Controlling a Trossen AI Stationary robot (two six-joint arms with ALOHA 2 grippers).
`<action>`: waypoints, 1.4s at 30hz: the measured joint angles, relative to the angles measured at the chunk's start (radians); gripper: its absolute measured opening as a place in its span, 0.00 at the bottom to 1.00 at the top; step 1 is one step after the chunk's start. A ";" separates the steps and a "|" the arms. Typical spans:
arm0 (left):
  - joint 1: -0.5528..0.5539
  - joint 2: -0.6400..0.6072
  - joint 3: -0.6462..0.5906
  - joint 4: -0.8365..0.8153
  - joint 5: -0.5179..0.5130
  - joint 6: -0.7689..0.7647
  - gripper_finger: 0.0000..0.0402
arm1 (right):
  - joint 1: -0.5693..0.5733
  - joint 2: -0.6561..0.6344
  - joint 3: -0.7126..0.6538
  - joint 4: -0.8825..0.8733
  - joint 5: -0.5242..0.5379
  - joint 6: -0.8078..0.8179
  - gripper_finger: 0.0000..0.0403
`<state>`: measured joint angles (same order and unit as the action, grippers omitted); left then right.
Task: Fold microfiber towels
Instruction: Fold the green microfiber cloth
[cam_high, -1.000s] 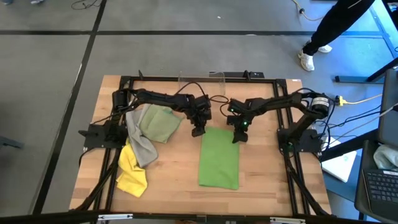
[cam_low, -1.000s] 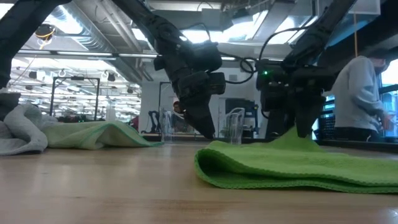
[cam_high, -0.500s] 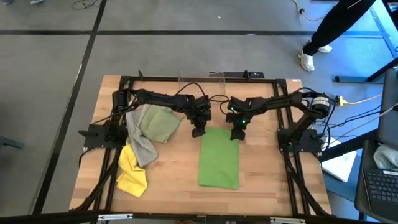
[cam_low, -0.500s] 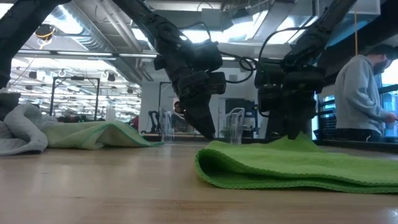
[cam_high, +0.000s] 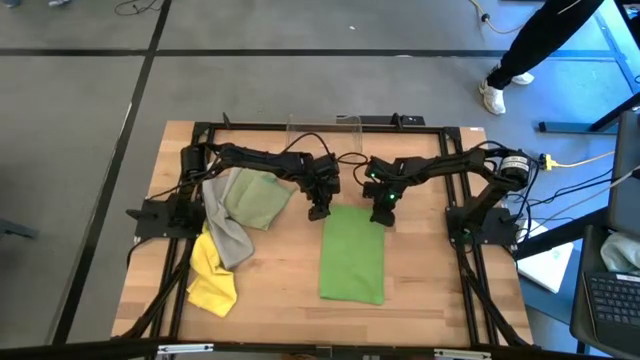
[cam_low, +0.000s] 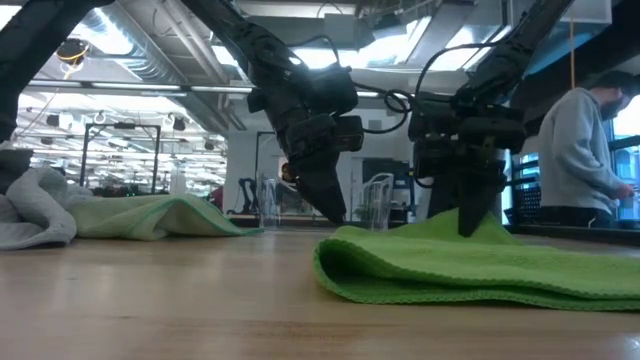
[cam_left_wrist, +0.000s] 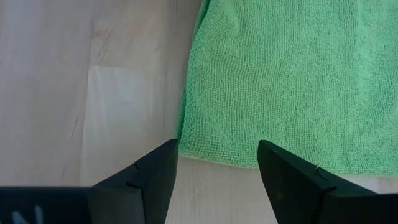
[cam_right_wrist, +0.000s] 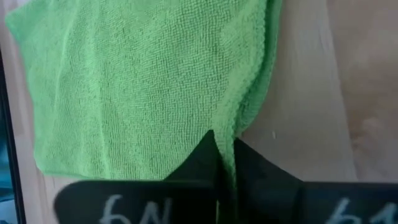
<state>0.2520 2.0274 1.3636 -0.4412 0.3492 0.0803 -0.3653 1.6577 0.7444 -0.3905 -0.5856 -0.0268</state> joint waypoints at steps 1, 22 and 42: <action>0.000 0.000 0.000 0.000 -0.001 0.000 0.54 | 0.000 0.000 0.000 0.000 -0.002 -0.006 0.03; 0.074 0.000 0.000 -0.013 0.192 -0.018 0.54 | 0.119 -0.001 0.102 -0.115 0.194 -0.140 0.02; 0.094 0.000 0.000 0.018 0.192 0.002 0.54 | 0.269 -0.003 0.352 -0.397 0.324 -0.136 0.03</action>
<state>0.3464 2.0274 1.3636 -0.4229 0.5410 0.0818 -0.0964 1.6550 1.0965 -0.7877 -0.2615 -0.1631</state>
